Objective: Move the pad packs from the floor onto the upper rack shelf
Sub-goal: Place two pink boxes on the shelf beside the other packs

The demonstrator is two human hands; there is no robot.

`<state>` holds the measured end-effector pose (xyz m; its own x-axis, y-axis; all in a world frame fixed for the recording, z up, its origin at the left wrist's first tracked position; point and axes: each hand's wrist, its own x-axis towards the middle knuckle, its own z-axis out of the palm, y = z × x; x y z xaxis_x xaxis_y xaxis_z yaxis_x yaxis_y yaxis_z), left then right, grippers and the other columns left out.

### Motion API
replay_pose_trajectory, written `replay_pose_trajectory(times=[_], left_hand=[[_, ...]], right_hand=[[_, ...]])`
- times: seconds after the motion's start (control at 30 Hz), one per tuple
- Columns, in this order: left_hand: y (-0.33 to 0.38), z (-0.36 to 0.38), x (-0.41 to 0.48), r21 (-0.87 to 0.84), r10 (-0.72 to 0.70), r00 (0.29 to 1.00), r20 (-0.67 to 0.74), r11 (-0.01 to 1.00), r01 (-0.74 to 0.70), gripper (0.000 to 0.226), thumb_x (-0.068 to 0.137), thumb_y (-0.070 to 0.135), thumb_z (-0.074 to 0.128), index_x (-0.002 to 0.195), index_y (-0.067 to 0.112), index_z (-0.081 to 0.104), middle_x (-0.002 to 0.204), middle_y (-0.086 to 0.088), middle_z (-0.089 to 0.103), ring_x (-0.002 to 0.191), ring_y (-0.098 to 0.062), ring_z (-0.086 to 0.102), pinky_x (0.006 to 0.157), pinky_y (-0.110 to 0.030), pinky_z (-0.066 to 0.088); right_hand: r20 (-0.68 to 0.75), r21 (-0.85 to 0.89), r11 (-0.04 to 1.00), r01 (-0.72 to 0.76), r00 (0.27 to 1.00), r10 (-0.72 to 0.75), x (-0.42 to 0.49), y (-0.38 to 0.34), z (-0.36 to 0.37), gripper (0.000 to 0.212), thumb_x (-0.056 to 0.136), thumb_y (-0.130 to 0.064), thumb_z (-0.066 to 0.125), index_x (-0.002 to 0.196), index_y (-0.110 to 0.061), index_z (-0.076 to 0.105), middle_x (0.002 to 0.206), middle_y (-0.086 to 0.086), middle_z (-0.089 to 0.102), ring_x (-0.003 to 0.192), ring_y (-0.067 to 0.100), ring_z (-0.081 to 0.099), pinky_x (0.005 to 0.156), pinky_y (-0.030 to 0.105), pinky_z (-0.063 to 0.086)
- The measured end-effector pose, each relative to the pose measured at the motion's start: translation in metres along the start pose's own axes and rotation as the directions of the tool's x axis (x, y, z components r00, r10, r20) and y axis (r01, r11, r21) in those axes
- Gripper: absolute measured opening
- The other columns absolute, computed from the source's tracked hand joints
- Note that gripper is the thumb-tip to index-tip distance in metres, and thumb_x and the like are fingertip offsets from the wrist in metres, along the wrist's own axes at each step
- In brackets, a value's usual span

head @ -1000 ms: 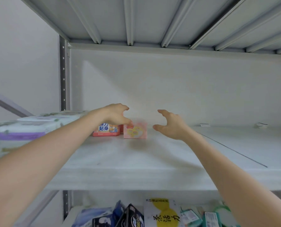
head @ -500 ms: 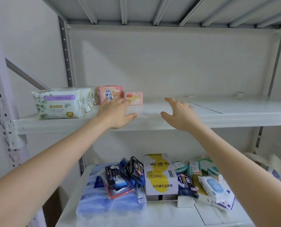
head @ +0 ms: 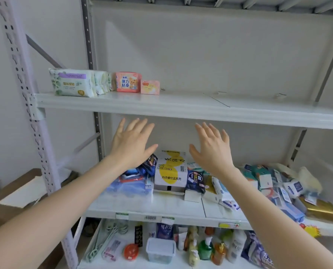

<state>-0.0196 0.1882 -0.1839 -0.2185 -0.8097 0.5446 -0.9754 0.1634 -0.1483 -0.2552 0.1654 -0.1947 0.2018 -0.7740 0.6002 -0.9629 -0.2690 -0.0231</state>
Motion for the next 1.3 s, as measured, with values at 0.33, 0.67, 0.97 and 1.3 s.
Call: replay_pose_trajectory(times=[0.33, 0.67, 0.97, 1.3], left_hand=[[0.122, 0.069, -0.119, -0.020, 0.050, 0.995, 0.085, 0.999, -0.049, 0.066, 0.092, 0.055, 0.046, 0.147, 0.020, 0.037, 0.155, -0.006, 0.034, 0.144, -0.027, 0.030, 0.117, -0.055, 0.017], [0.188, 0.189, -0.248, -0.066, 0.061, 0.928, 0.367, 0.997, -0.040, 0.066, 0.077, 0.050, 0.069, 0.132, 0.015, 0.058, 0.137, -0.012, 0.056, 0.127, -0.032, 0.052, 0.104, -0.058, 0.039], [0.215, 0.274, -0.341, -0.078, 0.019, 0.769, 0.640, 0.996, 0.041, 0.065, 0.090, 0.048, 0.053, 0.146, 0.018, 0.039, 0.151, -0.010, 0.040, 0.140, -0.029, 0.035, 0.114, -0.053, 0.022], [0.202, 0.402, -0.380, -0.125, 0.068, 0.650, 0.757, 0.991, 0.042, 0.063, 0.090, 0.046, 0.053, 0.145, 0.019, 0.038, 0.150, -0.008, 0.041, 0.139, -0.027, 0.037, 0.114, -0.051, 0.024]], right_hand=[[0.139, -0.022, 0.999, 0.040, 0.990, -0.037, -0.175, 0.057, 0.044, 0.067, 0.089, -0.042, 0.054, 0.147, -0.014, 0.035, 0.152, 0.011, 0.037, 0.142, 0.029, 0.031, 0.113, 0.056, 0.020], [0.392, -0.002, 1.000, -0.030, 0.920, 0.028, -0.333, 0.079, 0.130, 0.071, 0.082, -0.040, 0.061, 0.144, -0.013, 0.040, 0.150, 0.012, 0.040, 0.140, 0.028, 0.035, 0.111, 0.055, 0.025], [0.637, 0.009, 0.998, -0.068, 0.769, 0.047, -0.445, 0.076, 0.209, 0.070, 0.074, -0.044, 0.069, 0.134, -0.015, 0.049, 0.137, 0.011, 0.055, 0.129, 0.029, 0.051, 0.104, 0.056, 0.035], [0.759, 0.007, 0.987, -0.164, 0.643, 0.102, -0.515, 0.053, 0.334, 0.071, 0.067, -0.048, 0.068, 0.128, -0.012, 0.059, 0.129, 0.009, 0.062, 0.120, 0.026, 0.059, 0.095, 0.054, 0.046]])
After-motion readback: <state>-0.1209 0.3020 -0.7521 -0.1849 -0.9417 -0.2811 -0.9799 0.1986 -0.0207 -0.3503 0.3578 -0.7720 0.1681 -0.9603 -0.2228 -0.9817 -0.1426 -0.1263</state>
